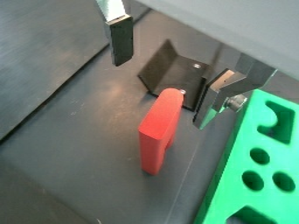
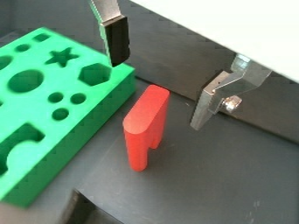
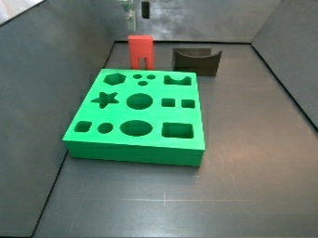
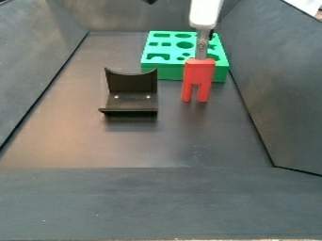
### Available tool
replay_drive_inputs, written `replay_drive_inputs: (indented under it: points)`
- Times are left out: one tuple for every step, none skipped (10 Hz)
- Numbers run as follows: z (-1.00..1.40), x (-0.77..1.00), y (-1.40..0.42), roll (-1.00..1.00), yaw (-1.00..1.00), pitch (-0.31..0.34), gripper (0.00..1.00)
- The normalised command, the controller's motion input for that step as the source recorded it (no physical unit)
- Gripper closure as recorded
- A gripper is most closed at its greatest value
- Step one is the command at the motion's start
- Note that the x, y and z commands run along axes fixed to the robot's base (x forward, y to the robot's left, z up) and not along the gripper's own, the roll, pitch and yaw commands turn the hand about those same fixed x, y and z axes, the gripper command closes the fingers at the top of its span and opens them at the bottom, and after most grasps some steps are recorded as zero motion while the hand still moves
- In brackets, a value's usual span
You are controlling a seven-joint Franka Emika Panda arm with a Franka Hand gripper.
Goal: Pick up the square-circle object. Move up. Rotate the square-circle object. Place the square-circle object on the fixture. Regrasp the square-circle object. Move to above the board. Insert the square-circle object.
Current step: Rotate the square-circle object.
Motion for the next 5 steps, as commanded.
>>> replay_drive_inputs:
  points:
    - [-0.03,0.03,0.01,0.01,1.0,0.006,0.0]
    - [-0.03,0.03,0.01,0.01,1.0,0.006,0.0]
    - [-0.03,0.03,0.01,0.01,1.0,0.007,0.0]
    - [-0.03,0.03,0.01,0.01,1.0,0.007,0.0]
    - [-0.03,0.03,0.01,0.01,1.0,0.007,0.0]
